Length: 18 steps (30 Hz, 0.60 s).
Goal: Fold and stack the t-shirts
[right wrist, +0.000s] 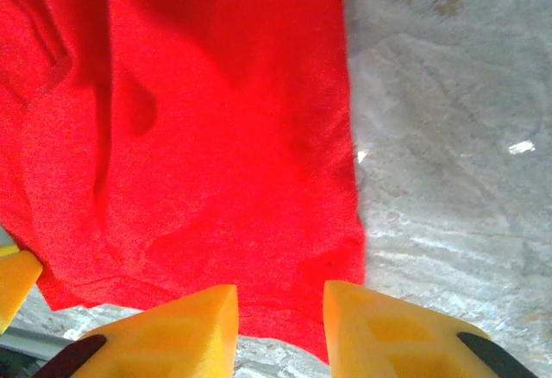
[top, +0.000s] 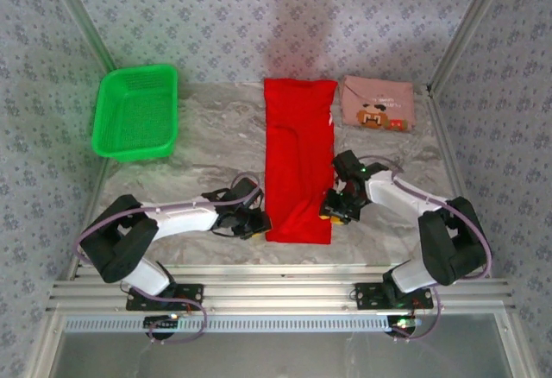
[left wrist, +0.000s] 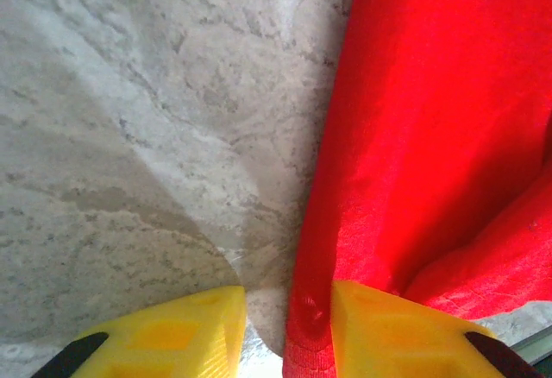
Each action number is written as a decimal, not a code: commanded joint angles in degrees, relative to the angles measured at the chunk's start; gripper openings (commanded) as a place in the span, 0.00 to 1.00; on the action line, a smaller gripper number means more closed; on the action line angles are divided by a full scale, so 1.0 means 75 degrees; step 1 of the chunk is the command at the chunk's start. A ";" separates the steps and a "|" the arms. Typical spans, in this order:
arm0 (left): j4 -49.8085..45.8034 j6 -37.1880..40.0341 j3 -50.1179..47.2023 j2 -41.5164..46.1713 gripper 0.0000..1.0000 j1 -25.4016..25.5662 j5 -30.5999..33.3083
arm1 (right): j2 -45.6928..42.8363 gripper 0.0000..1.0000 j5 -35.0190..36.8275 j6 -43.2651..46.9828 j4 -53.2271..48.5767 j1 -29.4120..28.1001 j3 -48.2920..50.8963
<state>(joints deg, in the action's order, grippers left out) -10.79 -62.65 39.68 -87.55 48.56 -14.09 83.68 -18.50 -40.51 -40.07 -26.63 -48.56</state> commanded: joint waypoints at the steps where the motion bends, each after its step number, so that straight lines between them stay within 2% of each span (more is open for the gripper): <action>1: 0.0659 -0.0013 0.0029 -0.0466 0.31 0.0206 -0.0075 | 0.0150 0.33 0.0333 -0.0066 -0.0422 -0.0226 -0.0094; 18: 0.0827 -0.0060 -0.0110 -0.0528 0.26 0.0229 -0.0125 | 0.1623 0.23 0.1552 0.0057 -0.0446 -0.1041 -0.0651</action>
<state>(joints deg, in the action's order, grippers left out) -11.16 -62.67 39.70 -87.88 48.56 -13.87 94.30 -10.09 -40.64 -41.32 -33.67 -52.88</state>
